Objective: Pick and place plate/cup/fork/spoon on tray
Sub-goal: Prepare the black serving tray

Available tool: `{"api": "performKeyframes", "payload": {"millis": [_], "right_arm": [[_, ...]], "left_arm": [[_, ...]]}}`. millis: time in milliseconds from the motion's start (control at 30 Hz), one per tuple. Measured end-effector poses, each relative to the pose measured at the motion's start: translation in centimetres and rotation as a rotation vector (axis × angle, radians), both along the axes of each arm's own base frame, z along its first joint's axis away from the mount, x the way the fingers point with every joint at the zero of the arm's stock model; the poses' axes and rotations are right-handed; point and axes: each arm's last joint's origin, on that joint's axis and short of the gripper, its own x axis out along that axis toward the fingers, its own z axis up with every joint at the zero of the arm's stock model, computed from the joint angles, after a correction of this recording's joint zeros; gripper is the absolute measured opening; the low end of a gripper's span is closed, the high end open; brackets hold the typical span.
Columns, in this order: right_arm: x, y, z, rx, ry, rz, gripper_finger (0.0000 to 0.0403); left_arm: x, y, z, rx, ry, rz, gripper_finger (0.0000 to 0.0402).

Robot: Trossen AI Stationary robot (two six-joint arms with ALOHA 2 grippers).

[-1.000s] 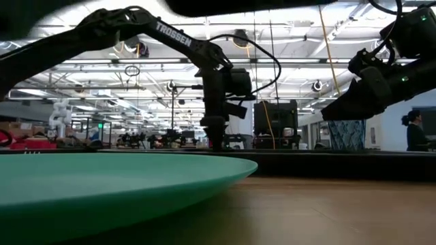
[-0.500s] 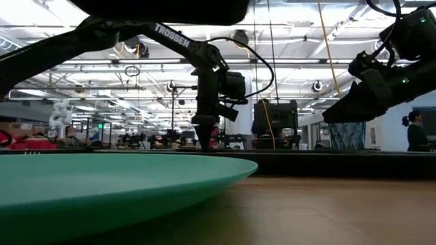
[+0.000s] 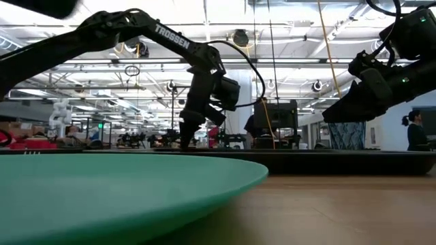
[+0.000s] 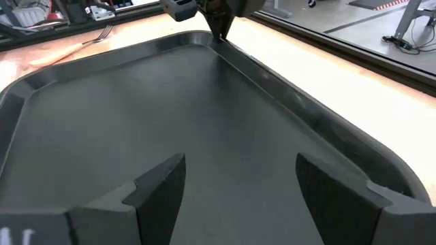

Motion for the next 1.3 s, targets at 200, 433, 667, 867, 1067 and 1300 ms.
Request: {"api": "performKeyframes", "payload": {"millis": [200, 433, 667, 867, 1067, 1300], "right_arm": [[0.0, 0.0, 0.0, -0.002, 0.001, 0.001, 0.0271], [-0.1, 0.0, -0.2, -0.001, 0.029, 0.001, 0.0271], [-0.2, 0.0, -0.5, 0.003, 0.058, 0.0, 0.0271], [-0.2, 0.1, -0.5, 0.03, 0.051, 0.017, 0.0271], [-0.2, 0.1, -0.5, 0.036, 0.05, 0.015, 0.0271], [-0.2, 0.1, -0.6, 0.036, 0.055, 0.015, 0.0271]], "left_arm": [[-0.5, -0.2, 0.1, -0.023, 0.051, 0.031, 0.0052], [-0.7, -0.3, 0.2, -0.034, 0.065, 0.033, 0.0052], [-0.5, -0.7, 0.2, -0.066, 0.058, 0.027, 0.0052], [-0.6, -0.8, 0.2, -0.076, 0.068, 0.018, 0.0044], [-0.6, -1.1, 0.3, -0.105, 0.072, 0.039, 0.001], [-0.4, -1.4, 0.2, -0.107, 0.054, 0.106, 0.0007]]}}
